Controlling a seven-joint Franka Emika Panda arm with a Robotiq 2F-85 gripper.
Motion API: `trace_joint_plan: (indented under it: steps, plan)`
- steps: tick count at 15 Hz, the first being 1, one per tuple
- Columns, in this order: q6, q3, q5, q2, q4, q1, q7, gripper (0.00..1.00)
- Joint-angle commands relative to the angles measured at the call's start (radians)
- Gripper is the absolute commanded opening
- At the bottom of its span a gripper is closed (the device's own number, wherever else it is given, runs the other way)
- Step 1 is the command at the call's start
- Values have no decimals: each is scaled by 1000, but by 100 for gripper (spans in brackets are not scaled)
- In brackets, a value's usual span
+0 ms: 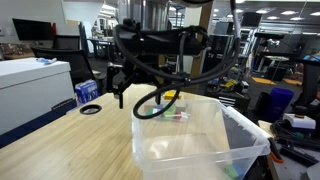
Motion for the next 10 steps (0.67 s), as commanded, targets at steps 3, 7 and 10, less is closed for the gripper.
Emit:
trace_joint_plan:
  steps: [3, 7, 10]
  plan:
    - [-233, 2, 78, -15, -5, -35, -49, 100]
    - [-299, -4, 164, 77, 9, -63, -146, 100]
    - [-335, -10, 160, 195, 82, -68, -218, 97]
